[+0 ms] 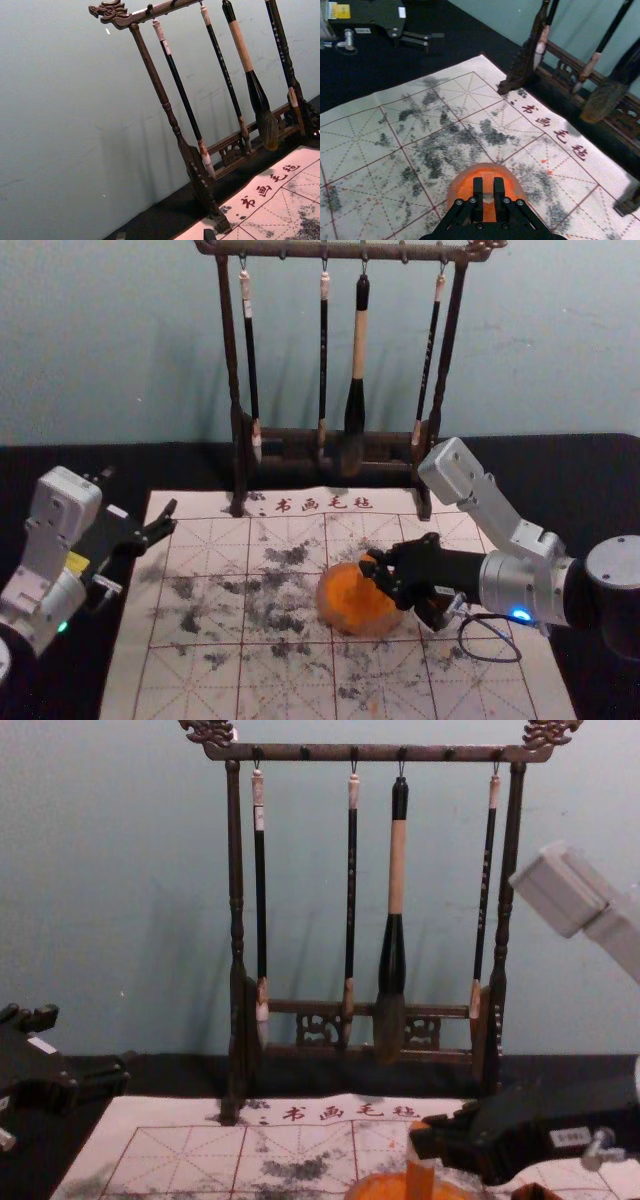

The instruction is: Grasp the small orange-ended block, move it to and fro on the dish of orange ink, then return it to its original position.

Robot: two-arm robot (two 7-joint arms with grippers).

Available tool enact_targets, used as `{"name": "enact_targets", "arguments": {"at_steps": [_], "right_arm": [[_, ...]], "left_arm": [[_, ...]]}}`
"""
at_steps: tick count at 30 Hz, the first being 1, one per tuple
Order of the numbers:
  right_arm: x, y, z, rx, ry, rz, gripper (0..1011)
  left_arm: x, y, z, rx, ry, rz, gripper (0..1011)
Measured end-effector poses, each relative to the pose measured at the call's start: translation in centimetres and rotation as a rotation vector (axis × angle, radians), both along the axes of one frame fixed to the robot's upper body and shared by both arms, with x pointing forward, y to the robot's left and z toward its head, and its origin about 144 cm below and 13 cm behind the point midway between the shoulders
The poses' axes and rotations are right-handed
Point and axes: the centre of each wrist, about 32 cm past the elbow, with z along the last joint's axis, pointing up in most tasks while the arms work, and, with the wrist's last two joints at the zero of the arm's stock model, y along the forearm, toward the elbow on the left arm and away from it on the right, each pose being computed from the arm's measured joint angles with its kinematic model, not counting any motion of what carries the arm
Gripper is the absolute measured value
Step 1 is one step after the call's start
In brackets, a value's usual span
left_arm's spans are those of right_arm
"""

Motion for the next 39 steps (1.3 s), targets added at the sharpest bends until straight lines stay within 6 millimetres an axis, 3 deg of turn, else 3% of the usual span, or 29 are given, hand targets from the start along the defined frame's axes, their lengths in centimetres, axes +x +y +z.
{"name": "enact_targets", "arguments": {"at_steps": [19,39], "right_arm": [[-1.0,-1.8,-0.2,0.000,0.017,-0.015,78],[-1.4,-0.9,-0.3,0.014,0.030,0.031,78]], "left_arm": [[0.0,0.0,0.0,0.000,0.000,0.000,1001],[0.0,0.0,0.0,0.000,0.000,0.000,1001]]}}
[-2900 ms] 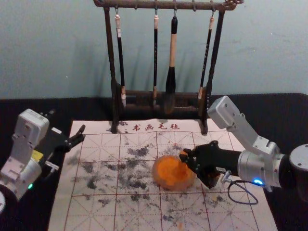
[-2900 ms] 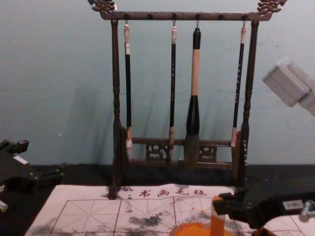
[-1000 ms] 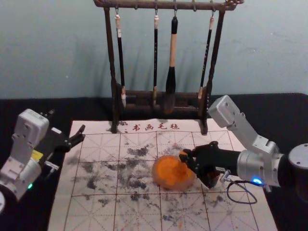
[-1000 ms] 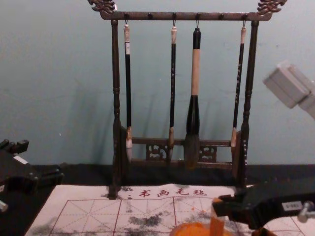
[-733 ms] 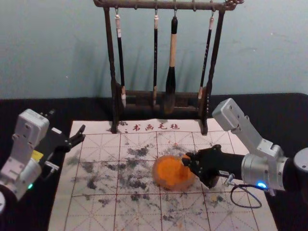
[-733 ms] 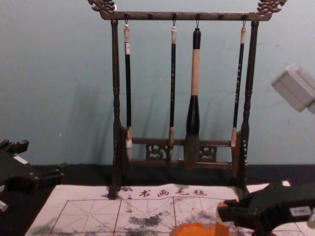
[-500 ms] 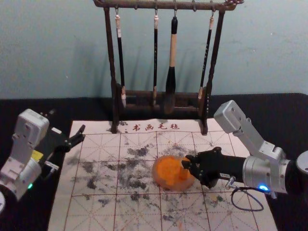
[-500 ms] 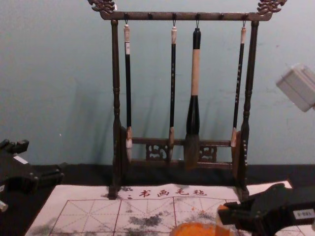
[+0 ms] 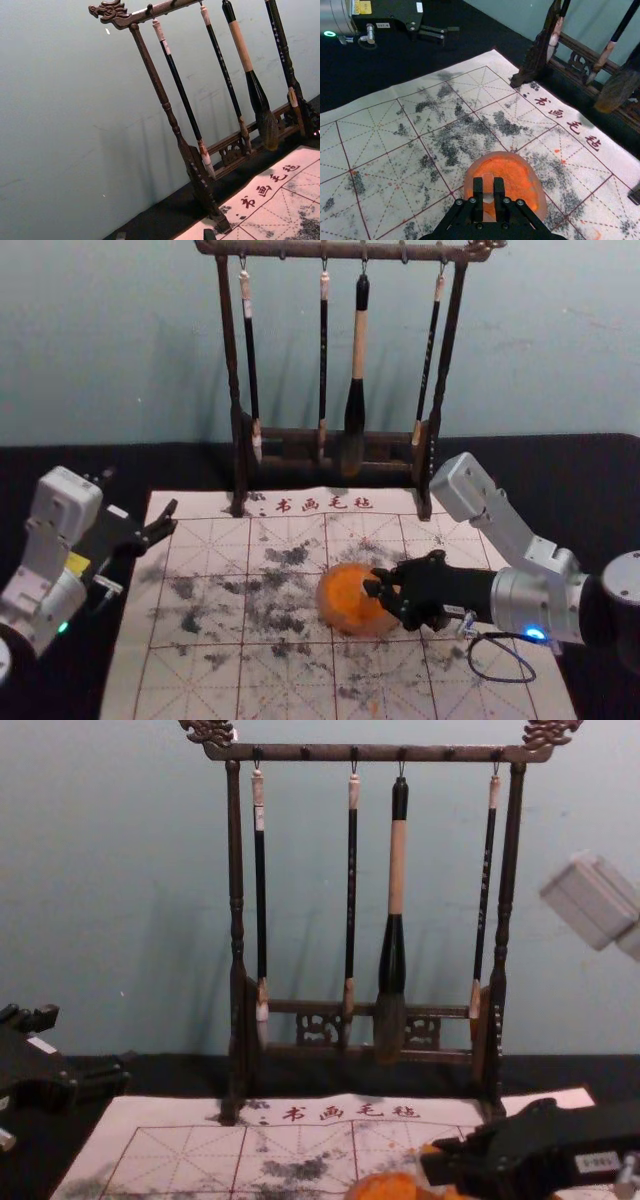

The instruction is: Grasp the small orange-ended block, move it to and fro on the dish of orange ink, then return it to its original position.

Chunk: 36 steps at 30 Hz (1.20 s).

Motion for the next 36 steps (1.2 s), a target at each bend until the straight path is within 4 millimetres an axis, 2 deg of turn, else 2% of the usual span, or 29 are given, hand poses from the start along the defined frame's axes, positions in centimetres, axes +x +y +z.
{"name": "enact_targets", "arguments": {"at_steps": [17,36], "right_arm": [[1.3,0.7,-0.1,-0.008,-0.008,-0.002,78],[1.7,-0.6,0.1,-0.014,-0.015,-0.047,79]], "left_arm": [[0.0,0.0,0.0,0.000,0.000,0.000,1001],[0.0,0.0,0.0,0.000,0.000,0.000,1001]]}}
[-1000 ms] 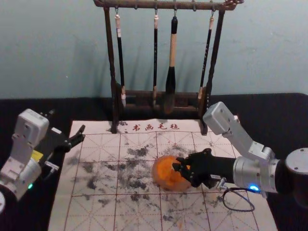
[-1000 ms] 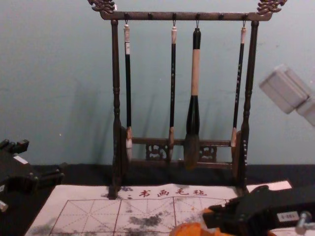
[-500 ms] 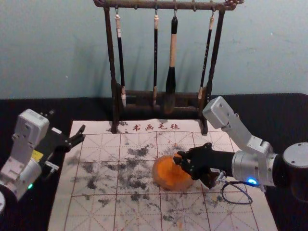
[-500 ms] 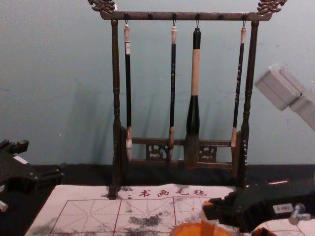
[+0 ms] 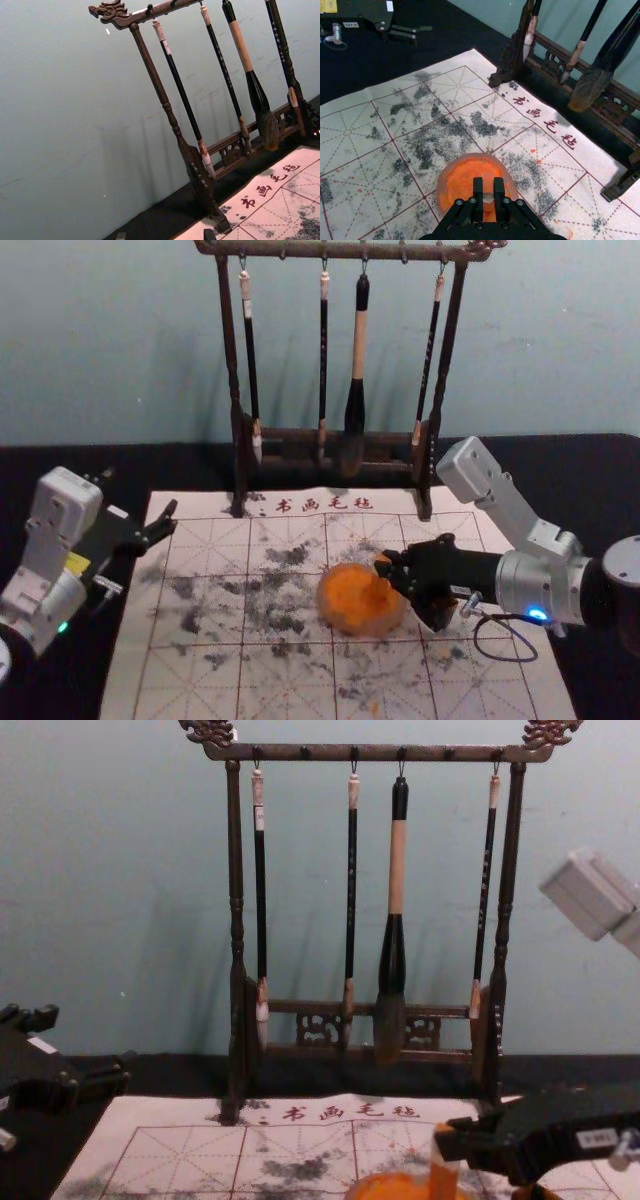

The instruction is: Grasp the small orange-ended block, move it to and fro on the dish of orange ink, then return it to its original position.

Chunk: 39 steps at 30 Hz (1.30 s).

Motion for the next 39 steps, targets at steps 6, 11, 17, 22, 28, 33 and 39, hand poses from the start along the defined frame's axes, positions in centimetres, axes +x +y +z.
{"name": "enact_targets", "arguments": {"at_steps": [6,11,17,22,28,33,39], "right_arm": [[-0.4,-0.3,0.0,0.000,0.003,0.003,79],[-0.9,-0.1,0.2,0.011,0.006,0.018,78],[-0.8,0.1,0.4,0.024,0.004,0.021,78],[-0.7,0.1,0.8,0.045,-0.012,-0.002,78],[-1.2,-0.9,1.8,0.061,-0.033,-0.037,79],[-2.2,-2.3,2.7,0.070,-0.052,-0.068,78],[-3.4,-3.9,3.1,0.078,-0.057,-0.090,79]], "left_arm": [[0.0,0.0,0.0,0.000,0.000,0.000,1001],[0.0,0.0,0.0,0.000,0.000,0.000,1001],[0.0,0.0,0.0,0.000,0.000,0.000,1002],[0.0,0.0,0.0,0.000,0.000,0.000,1001],[0.0,0.0,0.0,0.000,0.000,0.000,1001],[0.0,0.0,0.0,0.000,0.000,0.000,1002],[0.0,0.0,0.0,0.000,0.000,0.000,1001]]}}
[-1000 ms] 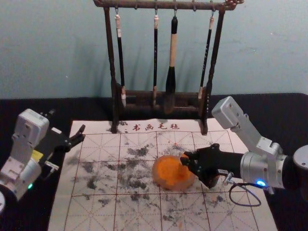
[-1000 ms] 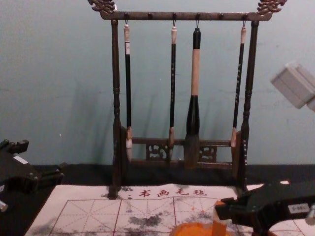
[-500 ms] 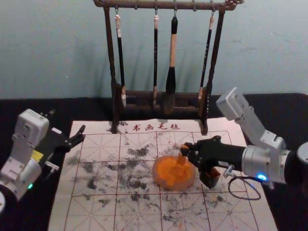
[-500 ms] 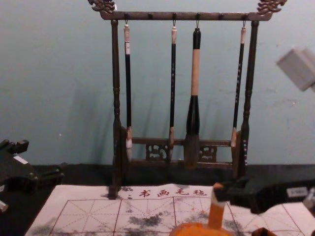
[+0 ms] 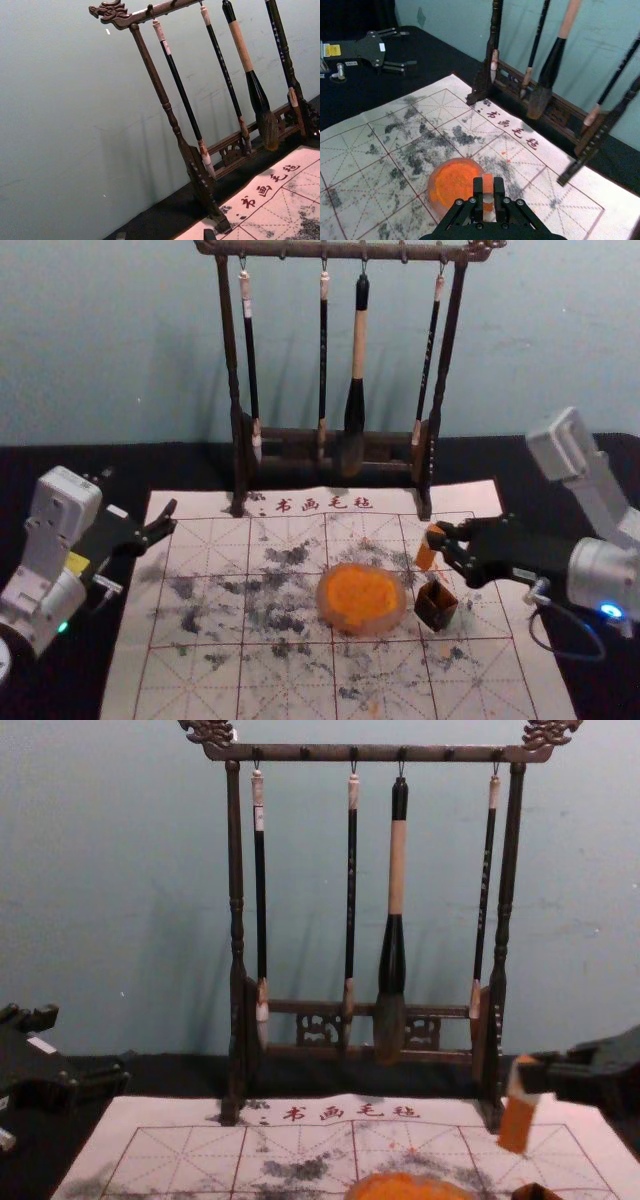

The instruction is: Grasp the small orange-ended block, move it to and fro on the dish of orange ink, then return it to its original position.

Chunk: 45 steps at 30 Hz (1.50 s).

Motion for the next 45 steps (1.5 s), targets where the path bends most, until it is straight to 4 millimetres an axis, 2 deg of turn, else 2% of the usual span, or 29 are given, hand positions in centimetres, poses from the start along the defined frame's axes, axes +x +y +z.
{"name": "enact_targets", "arguments": {"at_steps": [7,16,29,45], "right_arm": [[-1.9,-1.7,0.2,0.010,-0.005,-0.007,78],[-3.0,-2.1,-0.4,0.005,0.008,0.010,78],[-2.5,-1.8,-1.6,-0.022,0.020,0.005,78],[-1.5,-1.7,-2.2,-0.028,0.030,0.002,78]], "left_arm": [[0.0,0.0,0.0,0.000,0.000,0.000,1001],[0.0,0.0,0.0,0.000,0.000,0.000,1001],[0.0,0.0,0.0,0.000,0.000,0.000,1001],[0.0,0.0,0.0,0.000,0.000,0.000,1001]]}}
